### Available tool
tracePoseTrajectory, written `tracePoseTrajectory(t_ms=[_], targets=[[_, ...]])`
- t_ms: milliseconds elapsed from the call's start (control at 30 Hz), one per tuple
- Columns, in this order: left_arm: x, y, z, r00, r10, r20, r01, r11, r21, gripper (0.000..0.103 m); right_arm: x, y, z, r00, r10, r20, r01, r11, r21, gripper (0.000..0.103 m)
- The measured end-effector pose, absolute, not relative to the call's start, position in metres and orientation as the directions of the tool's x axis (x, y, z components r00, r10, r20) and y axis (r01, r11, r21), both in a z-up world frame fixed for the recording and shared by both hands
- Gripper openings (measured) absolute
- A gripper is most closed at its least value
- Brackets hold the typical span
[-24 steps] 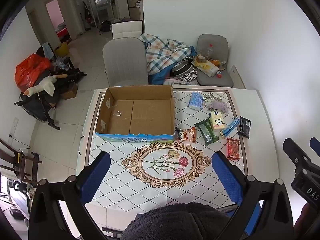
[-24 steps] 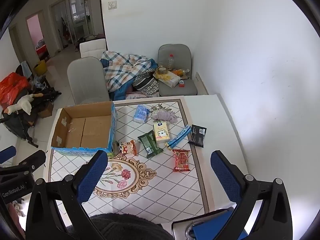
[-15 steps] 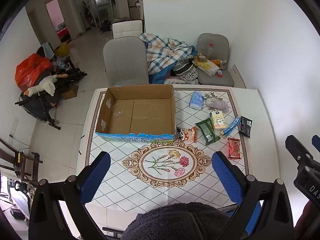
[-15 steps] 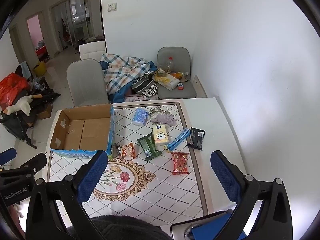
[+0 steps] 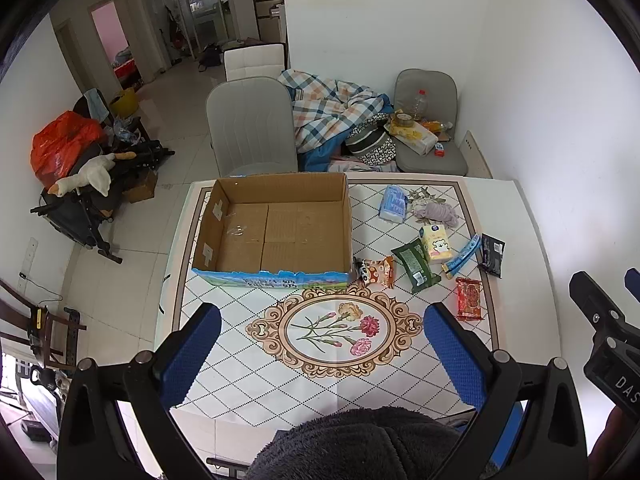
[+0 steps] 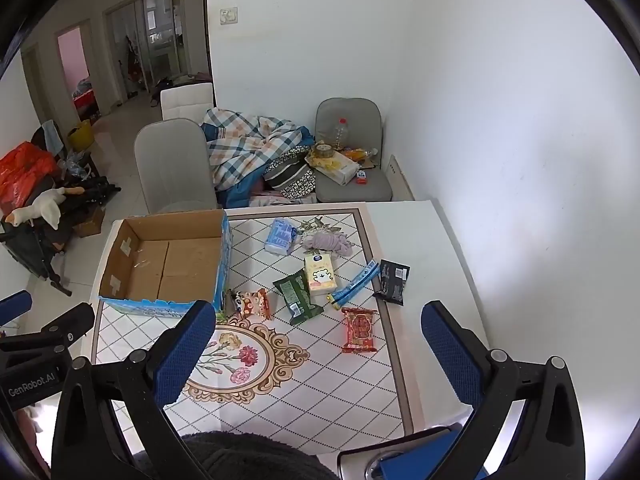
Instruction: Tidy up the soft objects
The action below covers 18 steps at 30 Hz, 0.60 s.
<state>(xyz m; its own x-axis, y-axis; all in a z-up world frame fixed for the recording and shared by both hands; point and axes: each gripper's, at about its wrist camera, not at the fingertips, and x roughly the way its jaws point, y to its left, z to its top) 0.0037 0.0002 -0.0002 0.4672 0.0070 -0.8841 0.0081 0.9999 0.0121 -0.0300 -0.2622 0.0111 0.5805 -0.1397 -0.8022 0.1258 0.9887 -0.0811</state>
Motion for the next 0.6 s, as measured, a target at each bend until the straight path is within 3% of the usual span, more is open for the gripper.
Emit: tracePoseTrajectory(t_ms=[600], targets=[[0.0025, -0.0041, -0.0031, 0.466, -0.003, -0.885, 0.016, 1.000, 0.005, 0.103, -0.0288, -0.2677, 0.0091, 0.569, -0.136, -0.811, 0.143, 0.988, -0.066, 0.103]])
